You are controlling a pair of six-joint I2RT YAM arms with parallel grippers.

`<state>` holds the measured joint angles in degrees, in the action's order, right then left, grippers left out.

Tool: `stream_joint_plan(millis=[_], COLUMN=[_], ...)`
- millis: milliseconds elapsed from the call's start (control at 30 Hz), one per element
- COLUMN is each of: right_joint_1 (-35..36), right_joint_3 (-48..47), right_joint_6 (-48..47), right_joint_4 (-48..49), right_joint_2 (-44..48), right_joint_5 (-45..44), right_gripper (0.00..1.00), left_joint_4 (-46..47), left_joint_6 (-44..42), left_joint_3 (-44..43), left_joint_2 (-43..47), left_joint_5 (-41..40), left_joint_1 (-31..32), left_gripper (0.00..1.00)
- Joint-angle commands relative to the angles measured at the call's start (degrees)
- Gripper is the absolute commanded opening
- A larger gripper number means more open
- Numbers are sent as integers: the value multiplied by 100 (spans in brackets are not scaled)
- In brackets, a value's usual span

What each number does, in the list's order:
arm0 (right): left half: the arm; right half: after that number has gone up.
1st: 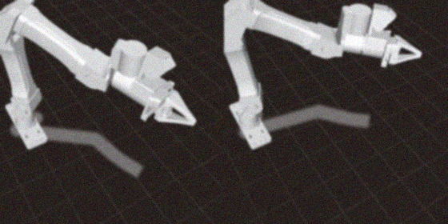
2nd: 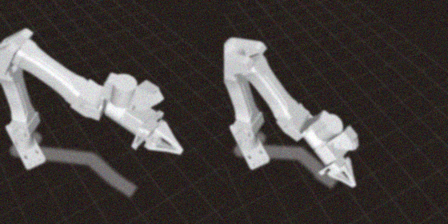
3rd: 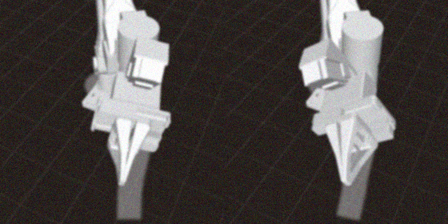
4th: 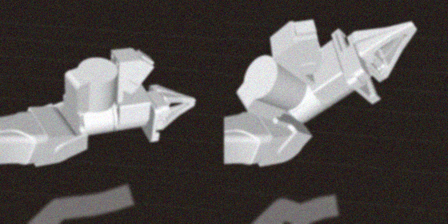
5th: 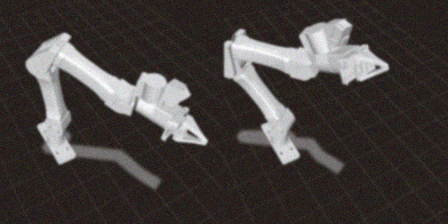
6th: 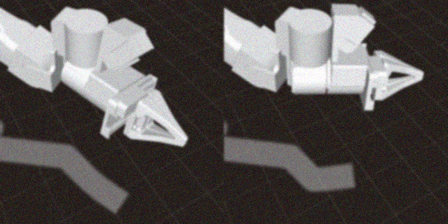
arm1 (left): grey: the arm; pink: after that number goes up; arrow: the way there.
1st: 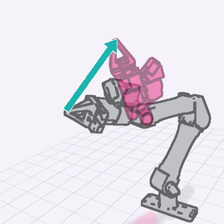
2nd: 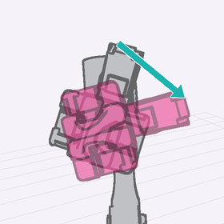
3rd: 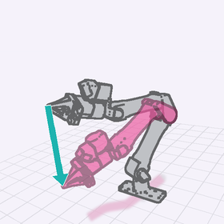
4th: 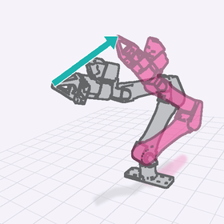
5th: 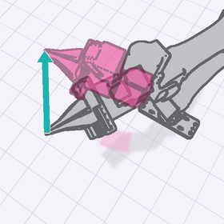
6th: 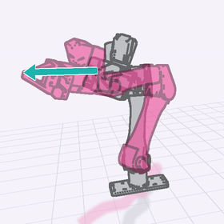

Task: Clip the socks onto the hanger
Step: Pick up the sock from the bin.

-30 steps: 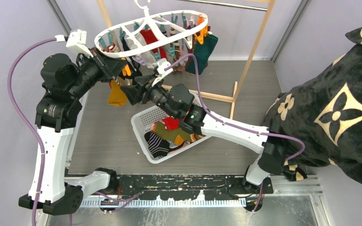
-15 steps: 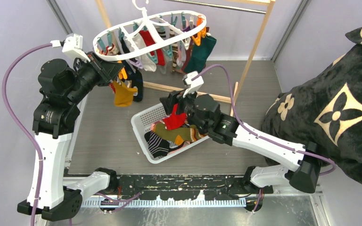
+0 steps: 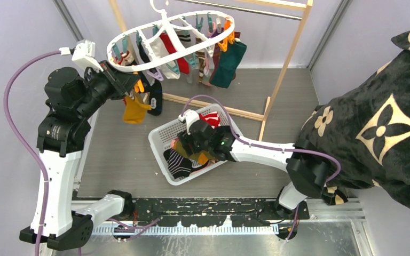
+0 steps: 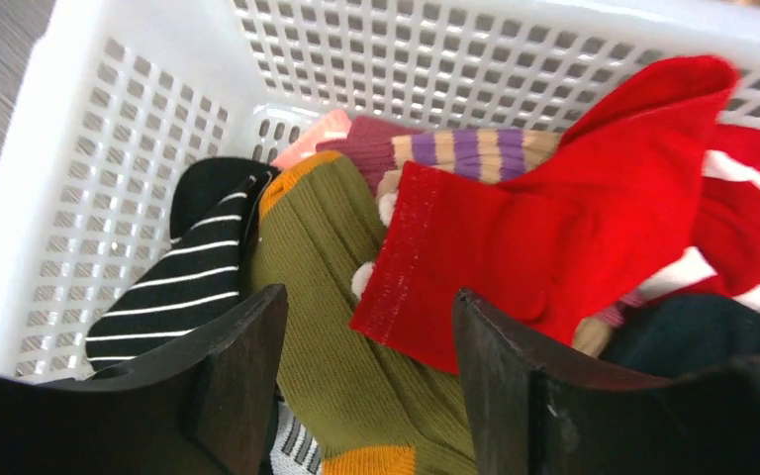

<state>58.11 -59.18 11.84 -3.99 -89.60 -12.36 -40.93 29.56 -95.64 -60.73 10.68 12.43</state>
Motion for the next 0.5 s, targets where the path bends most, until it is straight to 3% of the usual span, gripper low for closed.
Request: stream_joint_plan(millis=[0, 200, 400, 467], right_joint_1=[-38, -125, -312, -395], right_joint_3=[-352, -118, -41, -90], right_joint_6=[-353, -357, -275, -253], right_joint_4=[75, 122, 141, 93], right_joint_2=[-179, -225, -176, -148], right_joint_5=[380, 427, 401, 441], right_gripper=[65, 58, 37, 35], left_joint_4=[-248, -254, -244, -249], left_joint_6=[-68, -61, -59, -60], left_joint_3=[-42, -11, 1, -14], left_joint_2=[24, 30, 26, 16], left_joint_5=[-233, -233, -246, -255], left_joint_1=[-20, -21, -21, -21], left_gripper=[2, 2, 2, 2])
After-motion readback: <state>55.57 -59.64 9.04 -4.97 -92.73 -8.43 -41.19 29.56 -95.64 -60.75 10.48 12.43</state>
